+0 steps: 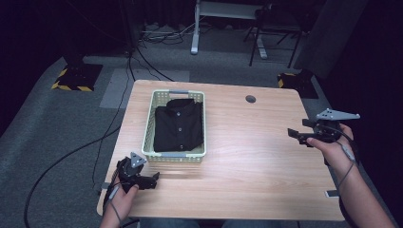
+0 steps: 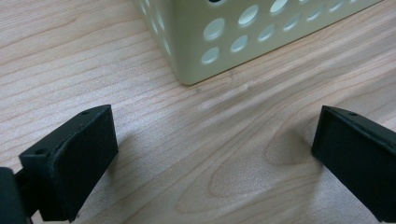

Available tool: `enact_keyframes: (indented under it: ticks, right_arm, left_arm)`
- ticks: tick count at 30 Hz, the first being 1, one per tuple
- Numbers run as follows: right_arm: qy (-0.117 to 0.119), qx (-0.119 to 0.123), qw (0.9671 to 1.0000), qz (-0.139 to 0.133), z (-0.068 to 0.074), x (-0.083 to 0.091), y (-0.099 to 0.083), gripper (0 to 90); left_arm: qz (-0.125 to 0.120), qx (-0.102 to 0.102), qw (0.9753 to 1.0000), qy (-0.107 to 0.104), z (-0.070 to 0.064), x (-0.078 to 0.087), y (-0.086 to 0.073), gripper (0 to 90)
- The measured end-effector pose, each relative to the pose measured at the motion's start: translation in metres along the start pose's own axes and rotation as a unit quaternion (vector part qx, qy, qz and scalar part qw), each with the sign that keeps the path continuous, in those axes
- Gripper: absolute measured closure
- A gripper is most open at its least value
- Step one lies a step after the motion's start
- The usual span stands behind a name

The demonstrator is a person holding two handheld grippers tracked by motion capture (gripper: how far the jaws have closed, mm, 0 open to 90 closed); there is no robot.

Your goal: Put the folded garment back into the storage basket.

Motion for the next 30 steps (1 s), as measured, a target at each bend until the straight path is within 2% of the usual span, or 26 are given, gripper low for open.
enact_keyframes:
  ticks: [12,22,30]
  right_arm:
    - [-0.009,-0.020,0.9996,0.018,-0.009,-0.007,-0.032,21.7]
    - [-0.006,-0.034,0.9991,0.026,-0.009,-0.011,-0.053,21.3]
    - [-0.013,-0.041,0.9984,0.036,-0.011,-0.014,-0.070,20.8]
  left_arm:
    - [0.000,-0.002,1.0000,0.000,0.000,0.000,0.000,0.2]
    - [0.000,-0.002,1.0000,0.000,0.000,0.000,0.000,0.2]
    - [0.000,0.000,1.0000,0.000,0.000,0.000,0.000,0.3]
Point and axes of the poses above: each handheld gripper's, and its own axes: x roughly backward along the jaws, y roughly out of its top, z roughly to its left, the point moved 6 cm from there along -x, roughly forward along the jaws, and after that the axes turned 10 degrees about -y, right-handed, at the moved point
